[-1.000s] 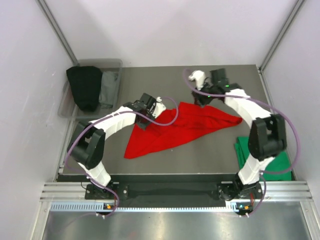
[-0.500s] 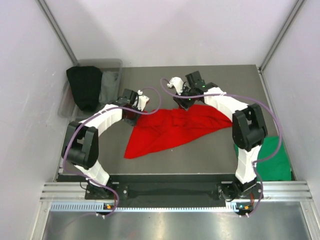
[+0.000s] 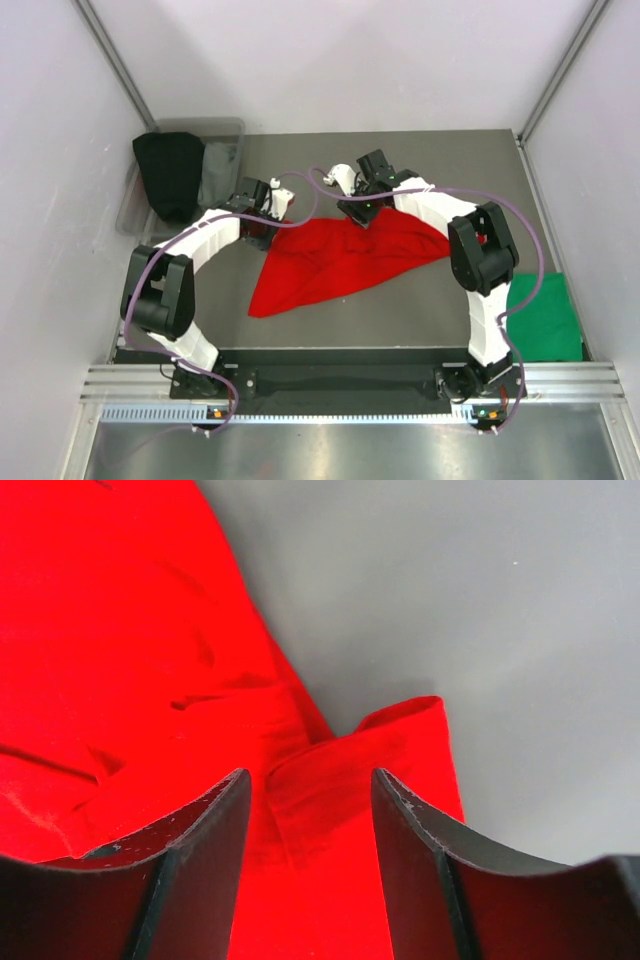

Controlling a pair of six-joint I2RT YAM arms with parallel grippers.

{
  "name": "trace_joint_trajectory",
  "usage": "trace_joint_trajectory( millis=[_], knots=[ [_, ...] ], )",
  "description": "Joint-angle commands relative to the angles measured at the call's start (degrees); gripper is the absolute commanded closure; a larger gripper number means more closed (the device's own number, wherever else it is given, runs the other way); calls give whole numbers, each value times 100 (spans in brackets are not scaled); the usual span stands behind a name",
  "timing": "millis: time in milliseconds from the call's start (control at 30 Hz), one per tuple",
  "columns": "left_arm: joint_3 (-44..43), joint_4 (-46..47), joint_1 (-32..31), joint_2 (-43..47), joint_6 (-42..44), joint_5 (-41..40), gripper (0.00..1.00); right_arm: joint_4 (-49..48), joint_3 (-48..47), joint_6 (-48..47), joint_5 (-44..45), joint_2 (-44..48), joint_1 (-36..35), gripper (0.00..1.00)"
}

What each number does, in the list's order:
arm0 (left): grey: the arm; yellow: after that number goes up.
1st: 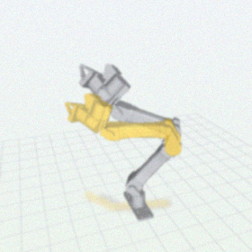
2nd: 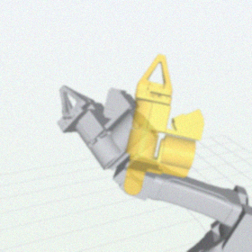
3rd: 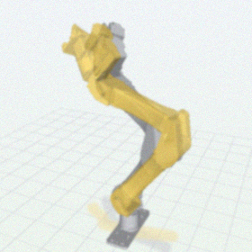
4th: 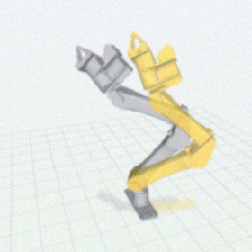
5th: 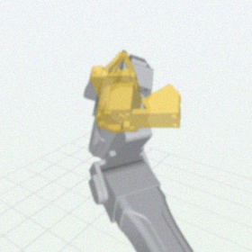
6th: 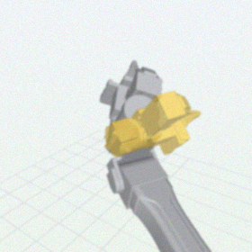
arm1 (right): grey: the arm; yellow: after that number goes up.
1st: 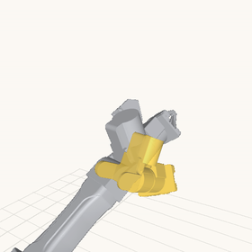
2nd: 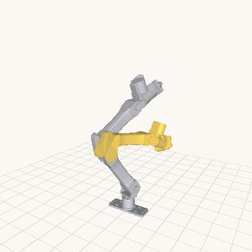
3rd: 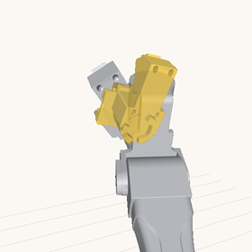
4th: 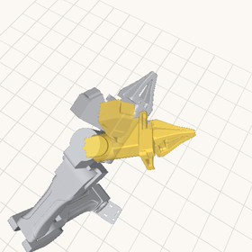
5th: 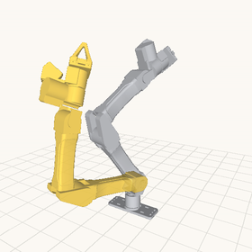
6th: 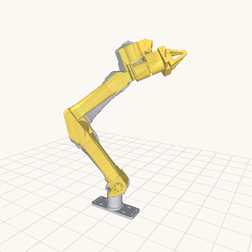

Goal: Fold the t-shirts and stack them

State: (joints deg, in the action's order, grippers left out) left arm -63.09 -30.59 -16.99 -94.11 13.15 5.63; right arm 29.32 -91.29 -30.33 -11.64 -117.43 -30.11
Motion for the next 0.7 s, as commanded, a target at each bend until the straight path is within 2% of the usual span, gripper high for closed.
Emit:
trace_joint_trajectory(
  millis=[0,167,367,467,500,600,667],
  knots=[
    [16,202,29,279,-75,132,100,-102,-241,71,100,9,-48,49],
    [16,211,38,296,-75,114,100,-84,-302,71,179,-122,-48,50],
    [51,238,73,349,-84,96,100,-67,-364,123,285,-210,-48,62],
    [51,238,73,349,-75,88,100,-137,-337,141,416,-141,-48,73],
    [34,238,82,358,-75,70,100,-172,-311,150,460,-105,-48,81],
    [-45,185,82,366,-75,79,100,-207,-241,71,724,175,-48,95],
    [-159,124,82,340,-40,105,100,-234,-171,-34,960,562,-22,99]
  ],
)
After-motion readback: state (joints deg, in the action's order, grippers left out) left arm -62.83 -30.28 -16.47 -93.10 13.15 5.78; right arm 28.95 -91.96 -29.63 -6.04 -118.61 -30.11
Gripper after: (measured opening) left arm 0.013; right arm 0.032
